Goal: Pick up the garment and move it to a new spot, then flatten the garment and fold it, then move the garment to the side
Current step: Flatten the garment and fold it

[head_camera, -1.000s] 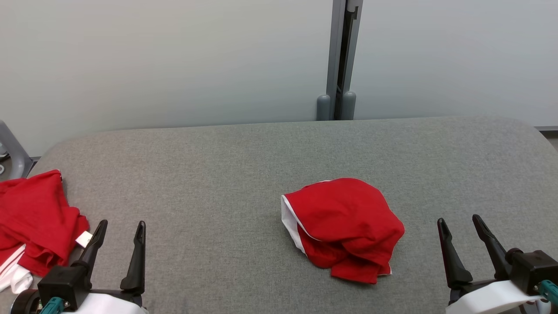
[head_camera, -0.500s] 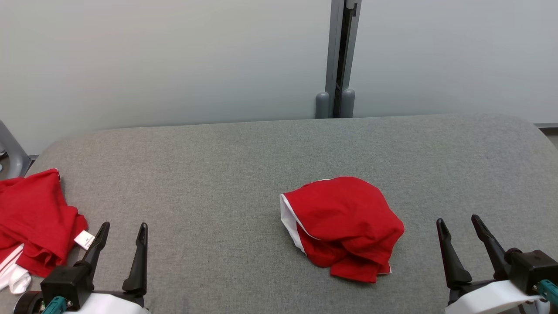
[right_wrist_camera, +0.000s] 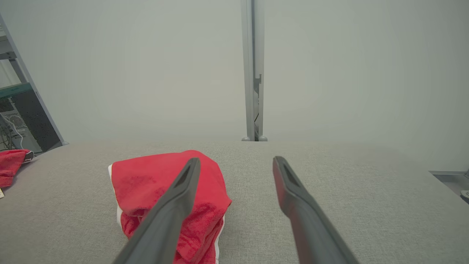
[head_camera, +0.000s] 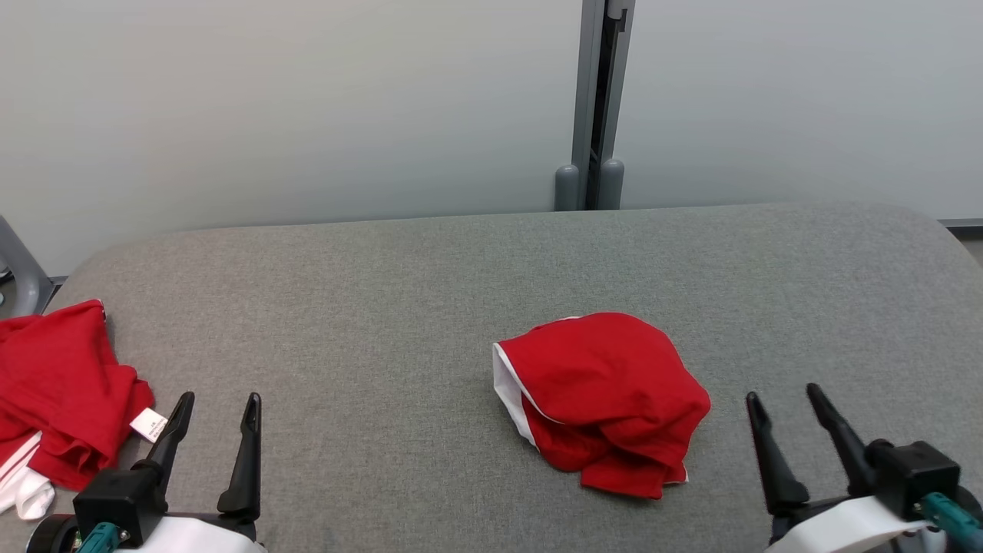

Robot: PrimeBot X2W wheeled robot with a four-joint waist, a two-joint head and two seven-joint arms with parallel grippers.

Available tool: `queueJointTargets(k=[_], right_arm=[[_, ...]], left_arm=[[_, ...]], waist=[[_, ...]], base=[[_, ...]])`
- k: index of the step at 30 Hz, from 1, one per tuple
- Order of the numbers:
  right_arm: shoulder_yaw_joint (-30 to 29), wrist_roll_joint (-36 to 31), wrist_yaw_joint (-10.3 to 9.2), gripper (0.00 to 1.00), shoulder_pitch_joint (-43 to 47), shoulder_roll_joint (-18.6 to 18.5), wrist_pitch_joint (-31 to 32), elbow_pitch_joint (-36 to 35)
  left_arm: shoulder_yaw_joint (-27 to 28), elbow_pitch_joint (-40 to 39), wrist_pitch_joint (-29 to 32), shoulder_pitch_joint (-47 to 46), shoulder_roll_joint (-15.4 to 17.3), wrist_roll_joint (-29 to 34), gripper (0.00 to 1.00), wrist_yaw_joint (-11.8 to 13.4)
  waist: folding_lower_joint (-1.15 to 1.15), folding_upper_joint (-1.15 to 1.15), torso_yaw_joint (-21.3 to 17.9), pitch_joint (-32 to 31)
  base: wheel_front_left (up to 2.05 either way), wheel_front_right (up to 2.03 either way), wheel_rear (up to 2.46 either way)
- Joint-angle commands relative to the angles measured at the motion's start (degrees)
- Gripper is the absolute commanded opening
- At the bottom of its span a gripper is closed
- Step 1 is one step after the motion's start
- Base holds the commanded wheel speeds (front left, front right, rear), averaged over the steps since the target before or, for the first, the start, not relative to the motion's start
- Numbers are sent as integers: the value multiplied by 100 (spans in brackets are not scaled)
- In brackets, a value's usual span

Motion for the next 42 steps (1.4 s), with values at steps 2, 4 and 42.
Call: queueJointTargets(k=[2, 4, 42], right_arm=[[216, 53, 0, 100, -31, -22, 76, 24], [559, 207, 0, 100, 22, -17, 197, 57], [1557, 1296, 0, 0, -1296, -25, -1068, 1859]], left_arm=[[9, 8, -17, -16, 6, -27, 100, 43], [1, 14, -6, -35, 3, -28, 100, 40], [-255, 522, -235, -882, -329, 63, 100, -328]], waist=[[0, 0, 1, -4], [0, 0, 12, -4], [0, 0, 302, 852]], base=[[0, 0, 0], [0, 0, 0], [0, 0, 0]])
